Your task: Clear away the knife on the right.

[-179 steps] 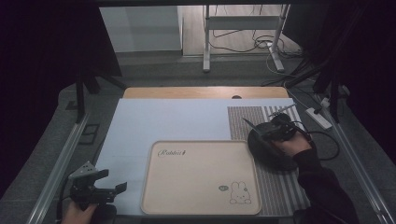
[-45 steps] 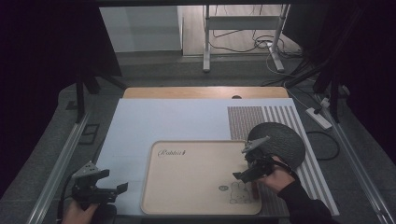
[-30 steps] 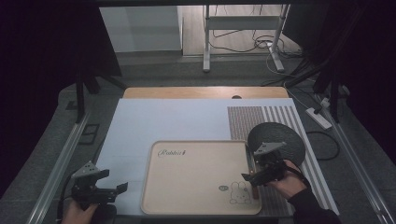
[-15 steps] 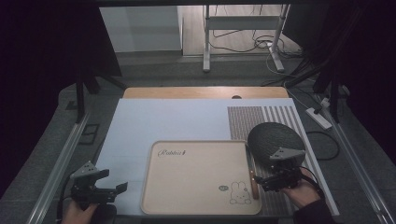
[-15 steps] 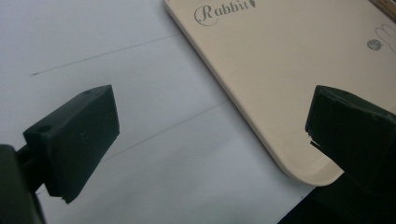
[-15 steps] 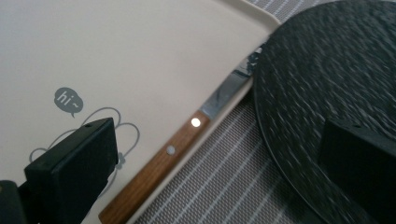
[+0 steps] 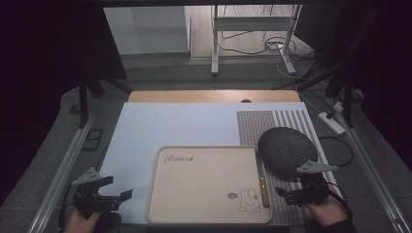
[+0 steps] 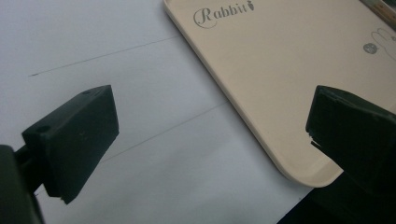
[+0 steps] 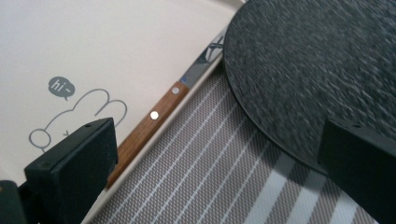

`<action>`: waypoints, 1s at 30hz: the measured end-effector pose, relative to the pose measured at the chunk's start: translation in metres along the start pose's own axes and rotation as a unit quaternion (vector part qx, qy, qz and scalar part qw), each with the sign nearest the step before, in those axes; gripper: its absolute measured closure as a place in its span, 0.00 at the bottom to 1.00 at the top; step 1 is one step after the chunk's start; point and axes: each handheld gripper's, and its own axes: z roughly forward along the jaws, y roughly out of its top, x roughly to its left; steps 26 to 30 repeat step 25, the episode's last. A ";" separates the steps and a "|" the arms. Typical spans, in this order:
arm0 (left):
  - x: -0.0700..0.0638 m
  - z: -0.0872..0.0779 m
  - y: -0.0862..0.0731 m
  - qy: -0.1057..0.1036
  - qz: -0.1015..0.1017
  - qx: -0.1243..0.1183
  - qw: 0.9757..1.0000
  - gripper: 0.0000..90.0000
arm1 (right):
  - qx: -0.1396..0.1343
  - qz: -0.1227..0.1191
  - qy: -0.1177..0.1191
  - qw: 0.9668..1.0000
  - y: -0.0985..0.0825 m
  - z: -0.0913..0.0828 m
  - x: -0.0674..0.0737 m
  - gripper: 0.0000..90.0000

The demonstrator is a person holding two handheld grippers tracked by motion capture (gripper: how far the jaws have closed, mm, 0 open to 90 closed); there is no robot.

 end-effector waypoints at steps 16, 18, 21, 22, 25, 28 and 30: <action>0.001 -0.002 -0.001 -0.002 -0.005 -0.009 1.000 0.02 | -0.037 0.037 -0.026 0.998 -0.016 -0.029 -0.007 0.00; 0.002 -0.002 -0.001 -0.003 -0.006 -0.009 1.000 0.02 | -0.038 0.037 -0.030 0.998 -0.019 -0.032 -0.007 0.00; 0.002 -0.002 -0.001 -0.003 -0.006 -0.009 1.000 0.02 | -0.036 0.037 -0.034 0.998 -0.021 -0.035 -0.006 0.00; 0.002 -0.002 -0.001 -0.003 -0.006 -0.008 1.000 0.02 | -0.037 0.038 -0.034 0.998 -0.022 -0.035 -0.006 0.00; 0.001 -0.001 0.000 -0.002 -0.005 -0.007 1.000 0.02 | -0.036 0.037 -0.034 0.998 -0.022 -0.036 -0.006 0.00; 0.001 -0.001 0.000 -0.002 -0.005 -0.007 1.000 0.02 | -0.036 0.037 -0.034 0.998 -0.022 -0.036 -0.006 0.00; 0.001 -0.001 0.000 -0.002 -0.005 -0.007 1.000 0.02 | -0.036 0.037 -0.034 0.998 -0.022 -0.036 -0.006 0.00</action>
